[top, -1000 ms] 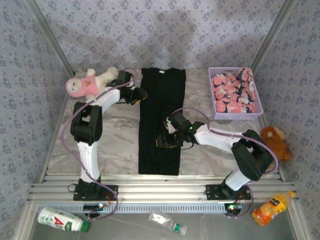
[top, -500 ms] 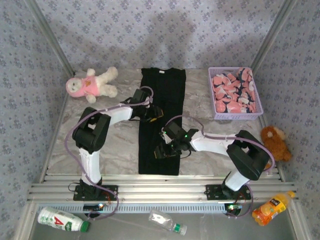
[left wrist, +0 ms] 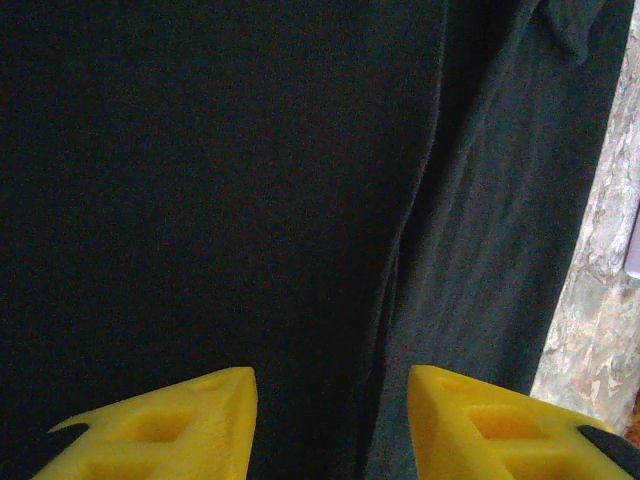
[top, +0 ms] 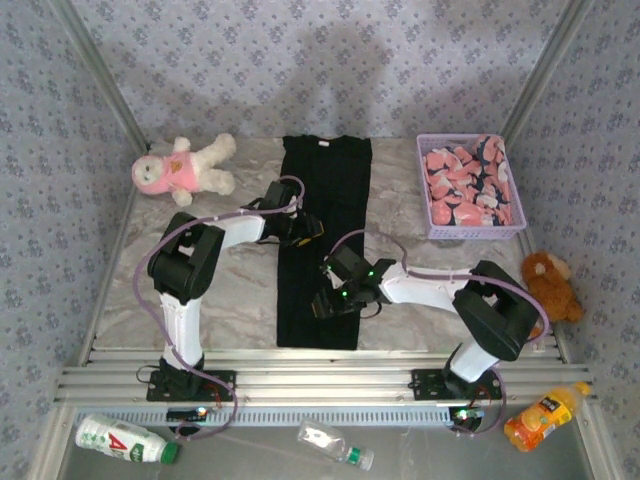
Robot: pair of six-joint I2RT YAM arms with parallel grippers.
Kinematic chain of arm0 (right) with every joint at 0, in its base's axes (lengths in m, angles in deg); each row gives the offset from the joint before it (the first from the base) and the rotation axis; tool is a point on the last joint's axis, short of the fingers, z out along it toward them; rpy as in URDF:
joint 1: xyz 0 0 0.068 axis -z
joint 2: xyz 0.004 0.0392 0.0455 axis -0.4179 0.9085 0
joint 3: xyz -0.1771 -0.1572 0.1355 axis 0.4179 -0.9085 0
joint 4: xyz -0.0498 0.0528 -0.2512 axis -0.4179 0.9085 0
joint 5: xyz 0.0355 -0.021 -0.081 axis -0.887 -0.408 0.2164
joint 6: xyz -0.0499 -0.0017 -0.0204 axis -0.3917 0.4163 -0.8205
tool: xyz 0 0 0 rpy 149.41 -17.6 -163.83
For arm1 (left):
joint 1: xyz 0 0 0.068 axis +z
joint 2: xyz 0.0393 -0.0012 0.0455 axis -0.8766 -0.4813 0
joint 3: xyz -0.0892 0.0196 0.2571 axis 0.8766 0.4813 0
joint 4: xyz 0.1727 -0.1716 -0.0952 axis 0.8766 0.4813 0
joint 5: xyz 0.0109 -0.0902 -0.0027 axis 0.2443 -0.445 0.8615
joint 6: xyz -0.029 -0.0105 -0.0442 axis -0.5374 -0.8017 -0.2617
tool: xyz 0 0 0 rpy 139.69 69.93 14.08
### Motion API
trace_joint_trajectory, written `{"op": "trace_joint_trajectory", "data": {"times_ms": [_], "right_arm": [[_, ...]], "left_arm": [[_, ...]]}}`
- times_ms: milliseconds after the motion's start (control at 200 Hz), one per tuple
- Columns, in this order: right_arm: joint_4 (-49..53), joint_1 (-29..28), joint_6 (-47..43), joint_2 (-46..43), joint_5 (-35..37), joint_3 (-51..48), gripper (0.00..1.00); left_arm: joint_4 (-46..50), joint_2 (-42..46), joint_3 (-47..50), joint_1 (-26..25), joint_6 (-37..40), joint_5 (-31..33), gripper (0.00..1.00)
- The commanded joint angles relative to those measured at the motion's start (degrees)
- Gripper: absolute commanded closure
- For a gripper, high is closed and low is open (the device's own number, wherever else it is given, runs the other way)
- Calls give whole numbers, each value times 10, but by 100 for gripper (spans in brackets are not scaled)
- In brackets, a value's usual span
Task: Fold and stack the mixed laundry pile
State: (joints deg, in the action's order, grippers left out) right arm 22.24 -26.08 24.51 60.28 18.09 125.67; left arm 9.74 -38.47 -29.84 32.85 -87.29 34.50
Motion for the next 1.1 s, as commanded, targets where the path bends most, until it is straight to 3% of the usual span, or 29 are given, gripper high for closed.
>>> {"op": "trace_joint_trajectory", "data": {"times_ms": [0,275,530,814,969,1094], "right_arm": [[19,-2,-23,0,16,5,46],[-21,-62,4,26,-19,25,46],[-25,-83,14,-13,-65,37,46],[-134,-79,61,45,-191,30,48],[-117,-36,61,16,-148,18,48],[-50,15,4,-33,-76,35,48]], "left_arm": [[14,-15,5,6,8,15,55],[13,-26,5,11,-1,23,55],[20,-39,-2,17,0,32,55],[32,-61,-37,44,8,38,55],[66,-47,-68,54,31,23,54],[119,-13,-88,54,64,10,52]]}}
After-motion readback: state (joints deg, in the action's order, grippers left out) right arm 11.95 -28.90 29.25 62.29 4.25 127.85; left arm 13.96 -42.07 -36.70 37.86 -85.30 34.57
